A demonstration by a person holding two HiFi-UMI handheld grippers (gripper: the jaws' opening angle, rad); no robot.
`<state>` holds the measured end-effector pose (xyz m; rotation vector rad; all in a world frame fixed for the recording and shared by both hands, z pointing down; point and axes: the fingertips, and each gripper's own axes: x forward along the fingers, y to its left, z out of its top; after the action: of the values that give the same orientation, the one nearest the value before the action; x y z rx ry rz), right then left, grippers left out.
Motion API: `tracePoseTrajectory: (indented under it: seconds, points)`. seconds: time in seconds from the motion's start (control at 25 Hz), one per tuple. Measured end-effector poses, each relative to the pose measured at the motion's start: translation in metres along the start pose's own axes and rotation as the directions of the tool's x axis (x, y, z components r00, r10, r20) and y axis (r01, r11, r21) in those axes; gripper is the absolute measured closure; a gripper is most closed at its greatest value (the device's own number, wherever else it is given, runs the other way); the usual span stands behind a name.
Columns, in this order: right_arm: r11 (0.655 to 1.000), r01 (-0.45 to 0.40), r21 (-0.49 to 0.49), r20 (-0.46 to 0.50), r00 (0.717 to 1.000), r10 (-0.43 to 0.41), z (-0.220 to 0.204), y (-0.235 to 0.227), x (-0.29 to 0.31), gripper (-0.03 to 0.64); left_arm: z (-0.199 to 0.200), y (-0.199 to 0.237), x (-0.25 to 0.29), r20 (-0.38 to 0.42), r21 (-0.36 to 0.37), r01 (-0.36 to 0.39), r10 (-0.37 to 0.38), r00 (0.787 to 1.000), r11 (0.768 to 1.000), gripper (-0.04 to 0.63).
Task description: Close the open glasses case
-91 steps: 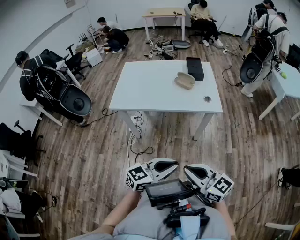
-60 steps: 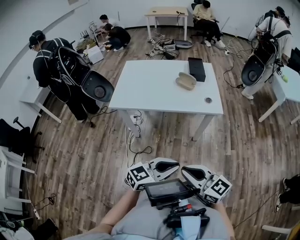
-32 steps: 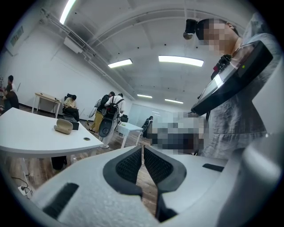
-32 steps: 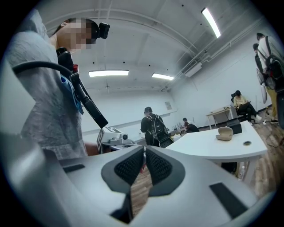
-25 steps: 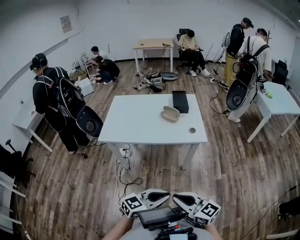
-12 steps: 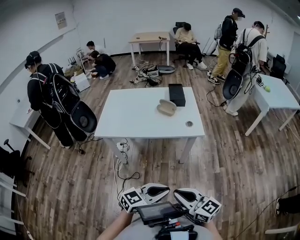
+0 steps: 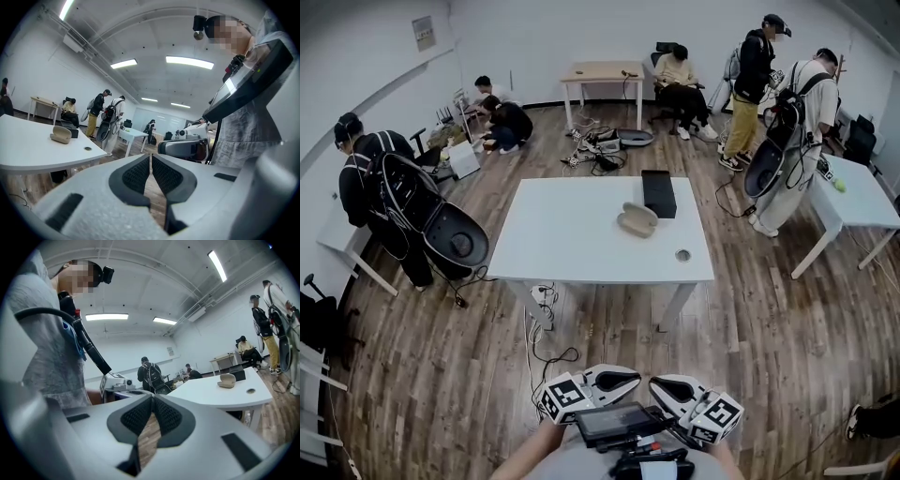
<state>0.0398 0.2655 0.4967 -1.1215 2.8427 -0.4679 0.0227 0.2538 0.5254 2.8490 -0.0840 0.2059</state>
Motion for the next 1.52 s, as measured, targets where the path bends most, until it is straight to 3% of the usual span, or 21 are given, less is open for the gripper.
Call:
tracePoseTrajectory:
  seconds: [0.36,0.6,0.88,1.28,1.52]
  points:
    - [1.0,-0.01,0.0,0.009,1.0,0.01,0.02,-0.035,0.034,0.583,0.026,0.055,-0.002,0.043,-0.02,-0.025,0.026,0.999,0.999,0.569]
    - [1.0,0.004,0.016,0.016,1.0,-0.005,0.029,-0.064,0.064,0.583,0.035,0.09,-0.004,0.014,-0.009,-0.01,0.01,1.0,1.0,0.569]
    - [1.0,0.008,0.014,0.016,1.0,-0.008,0.046,-0.095,0.108,0.583,0.055,0.146,-0.016,0.034,-0.01,-0.019,0.02,0.999,1.0,0.569]
    - [0.999,0.032,-0.006,0.033,0.999,-0.032,0.074,-0.128,0.189,0.583,0.078,0.226,-0.046,0.062,-0.014,-0.007,0.008,0.998,1.0,0.569]
    - [0.999,0.045,-0.007,0.02,0.999,-0.045,0.076,-0.148,0.21,0.583,0.081,0.259,-0.037,0.067,-0.039,0.025,-0.022,0.997,0.999,0.569]
